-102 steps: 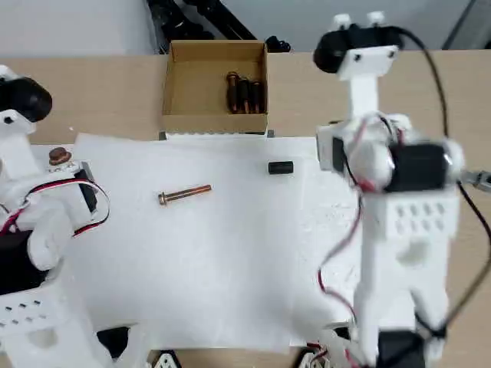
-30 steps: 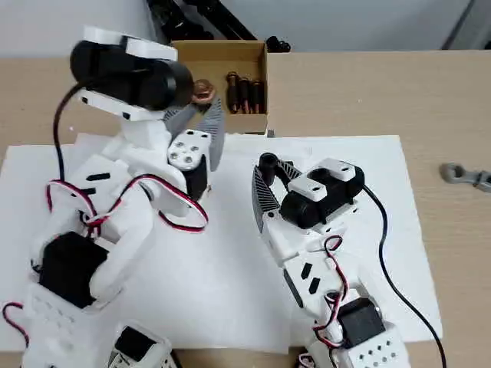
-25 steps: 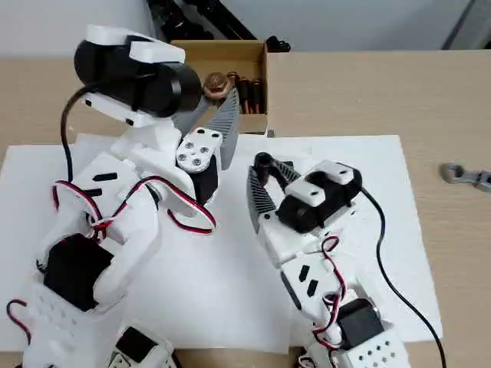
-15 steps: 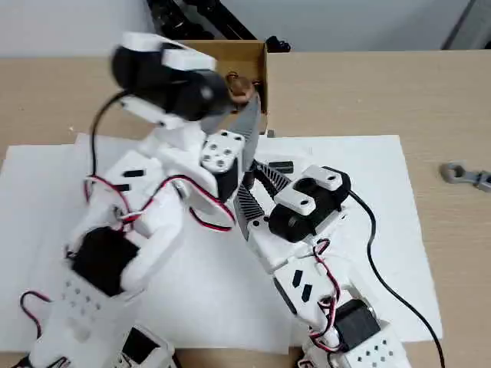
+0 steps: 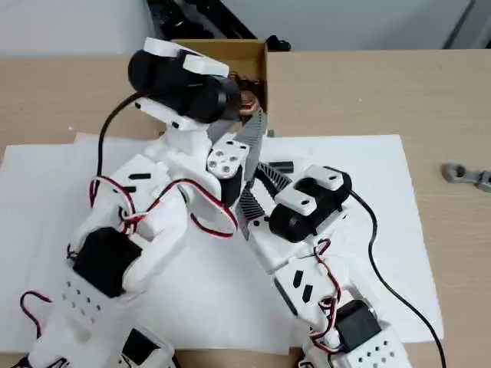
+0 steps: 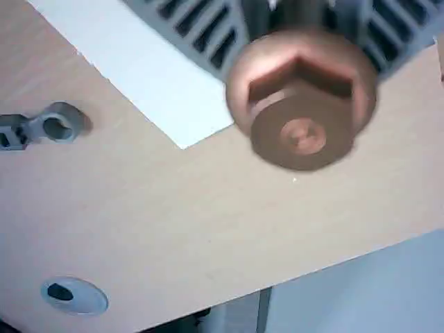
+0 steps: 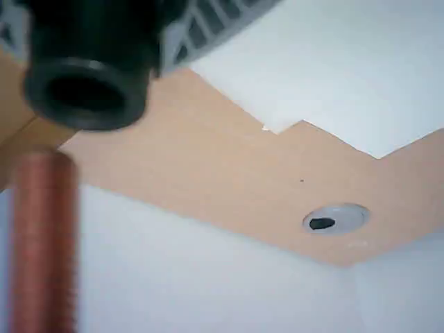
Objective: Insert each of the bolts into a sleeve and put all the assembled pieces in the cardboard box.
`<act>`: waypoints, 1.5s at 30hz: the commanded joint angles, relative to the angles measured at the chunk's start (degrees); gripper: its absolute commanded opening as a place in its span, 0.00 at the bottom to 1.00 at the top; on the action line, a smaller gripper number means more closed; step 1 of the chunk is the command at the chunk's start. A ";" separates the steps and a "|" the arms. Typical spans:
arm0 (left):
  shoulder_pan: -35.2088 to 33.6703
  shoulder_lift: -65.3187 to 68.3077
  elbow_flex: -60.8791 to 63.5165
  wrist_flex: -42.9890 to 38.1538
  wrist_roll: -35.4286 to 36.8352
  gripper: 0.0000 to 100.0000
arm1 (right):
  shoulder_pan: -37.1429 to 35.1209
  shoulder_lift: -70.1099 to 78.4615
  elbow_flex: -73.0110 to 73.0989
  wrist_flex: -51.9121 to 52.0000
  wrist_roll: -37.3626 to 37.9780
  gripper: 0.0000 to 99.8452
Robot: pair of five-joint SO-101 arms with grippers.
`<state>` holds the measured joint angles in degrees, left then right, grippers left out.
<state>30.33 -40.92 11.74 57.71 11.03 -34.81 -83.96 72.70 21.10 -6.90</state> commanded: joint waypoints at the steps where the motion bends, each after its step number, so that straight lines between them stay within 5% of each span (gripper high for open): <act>1: 0.44 -0.79 -4.35 2.64 0.09 0.01 | -0.22 -0.13 -1.32 -1.45 0.00 0.00; 45: 0.35 -1.32 9.01 -5.45 -0.88 0.01 | -0.22 -0.13 -1.23 -1.45 0.00 0.00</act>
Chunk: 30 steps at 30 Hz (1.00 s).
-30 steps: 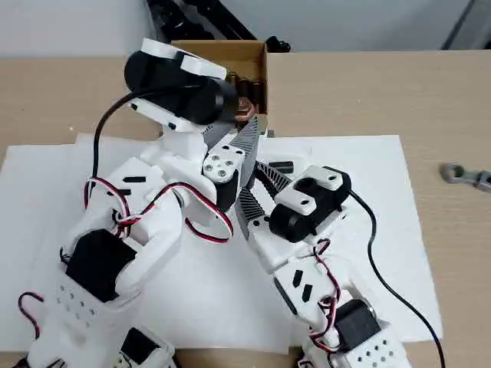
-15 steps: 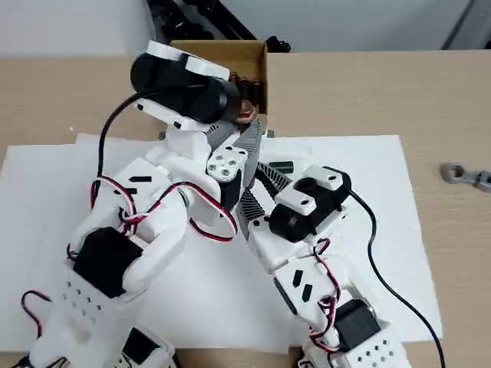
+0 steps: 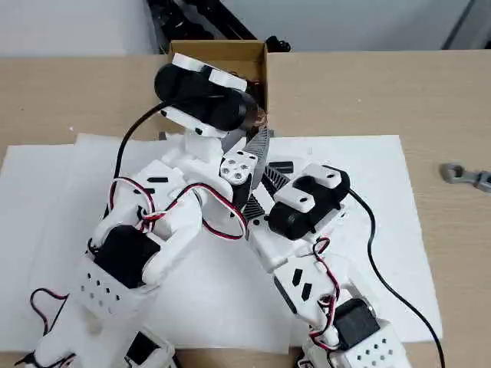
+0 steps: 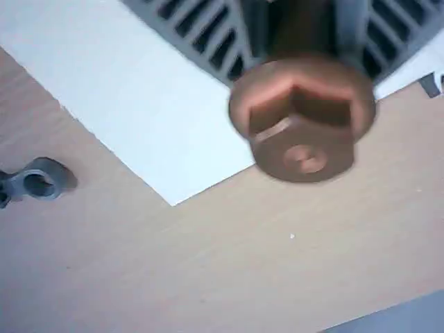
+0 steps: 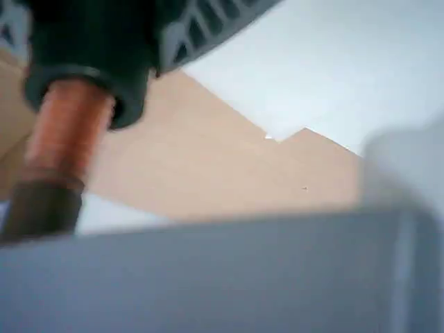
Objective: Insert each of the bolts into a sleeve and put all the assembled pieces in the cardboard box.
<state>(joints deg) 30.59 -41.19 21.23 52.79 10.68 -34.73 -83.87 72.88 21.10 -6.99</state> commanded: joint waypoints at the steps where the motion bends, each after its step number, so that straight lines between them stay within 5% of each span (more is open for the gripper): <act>1: 0.18 -1.05 -0.48 -0.35 -0.44 0.01 | -0.31 -0.22 -1.41 -1.45 0.09 0.00; 7: 0.09 -1.05 -2.42 1.49 -0.62 0.01 | -0.31 -0.22 -1.41 -1.45 0.09 0.00; 14: -0.18 -0.70 -7.43 11.34 -0.35 0.14 | -0.22 0.22 -1.41 -1.45 0.09 0.00; 30: -5.80 -0.62 -13.23 22.15 -3.25 0.16 | -0.22 0.31 -2.81 -1.36 0.09 0.00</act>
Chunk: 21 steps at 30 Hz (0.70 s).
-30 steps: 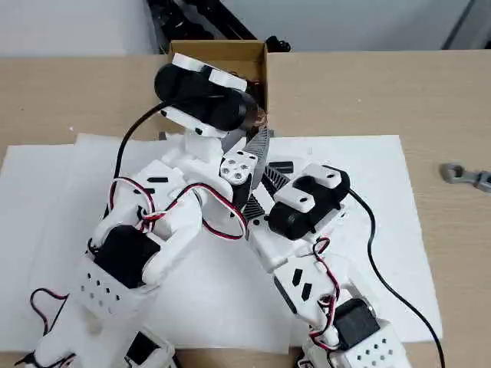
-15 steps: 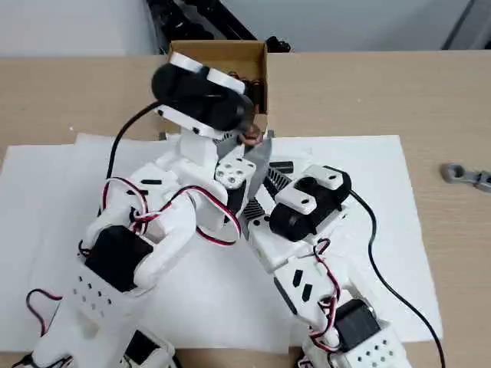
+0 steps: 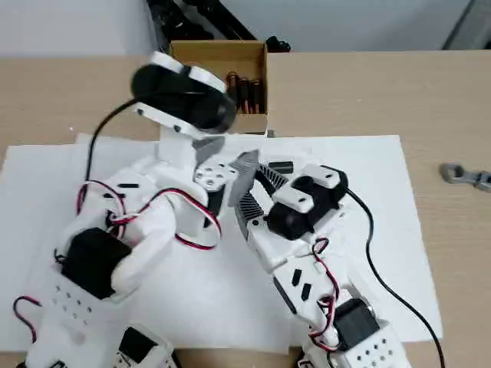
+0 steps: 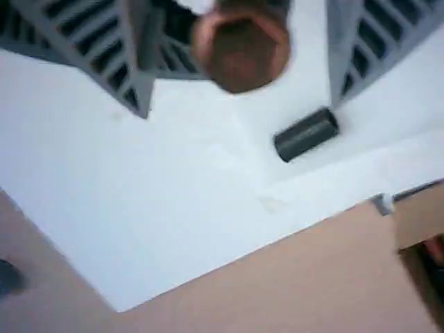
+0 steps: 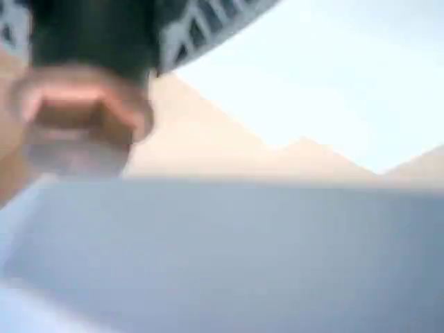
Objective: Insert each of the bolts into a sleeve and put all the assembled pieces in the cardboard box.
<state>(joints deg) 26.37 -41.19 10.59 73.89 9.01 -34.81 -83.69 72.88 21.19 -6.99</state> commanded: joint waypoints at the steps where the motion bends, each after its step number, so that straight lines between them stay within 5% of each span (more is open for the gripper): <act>1: -2.20 -0.62 -2.68 1.58 -2.02 0.16 | -0.13 0.13 -2.99 -1.45 0.09 0.00; 13: -3.08 -0.97 -2.68 3.34 -3.08 0.16 | 5.41 6.99 -10.99 -1.45 0.09 0.00; 21: -13.01 -0.79 -5.93 6.42 -4.40 0.16 | 7.52 23.52 -24.35 -1.98 0.09 0.00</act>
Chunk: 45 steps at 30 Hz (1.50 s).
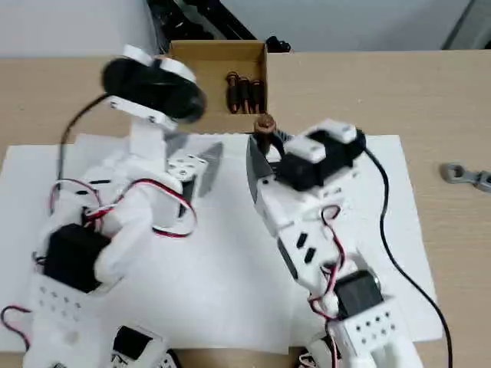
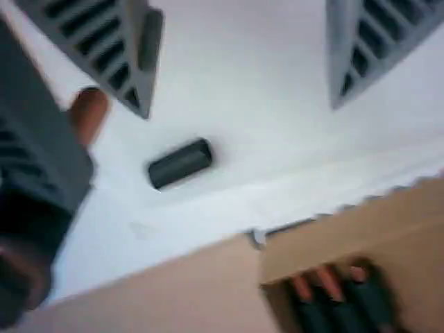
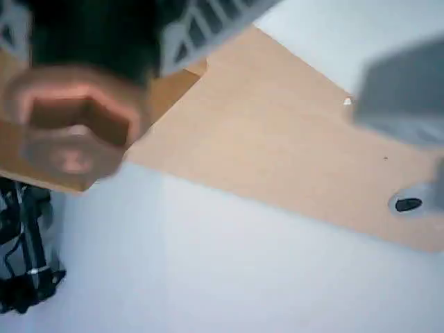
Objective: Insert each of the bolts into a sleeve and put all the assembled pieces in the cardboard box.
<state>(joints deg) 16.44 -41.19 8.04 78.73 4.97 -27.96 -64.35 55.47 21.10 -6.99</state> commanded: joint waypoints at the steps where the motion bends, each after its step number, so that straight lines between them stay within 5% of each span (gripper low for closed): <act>1: -4.40 -0.97 -3.47 2.11 -0.35 0.16 | 0.75 6.11 -8.44 -1.98 0.09 0.00; 15: -20.48 -1.05 -3.47 9.58 -2.73 0.15 | 5.41 39.96 -35.34 -6.64 0.00 0.00; 45: -22.42 -1.05 7.78 11.96 -2.46 0.13 | 9.19 115.65 -98.46 -6.55 0.00 0.00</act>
<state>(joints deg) -5.71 -41.36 15.96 90.51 2.59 -19.78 49.23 -35.16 16.00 -6.90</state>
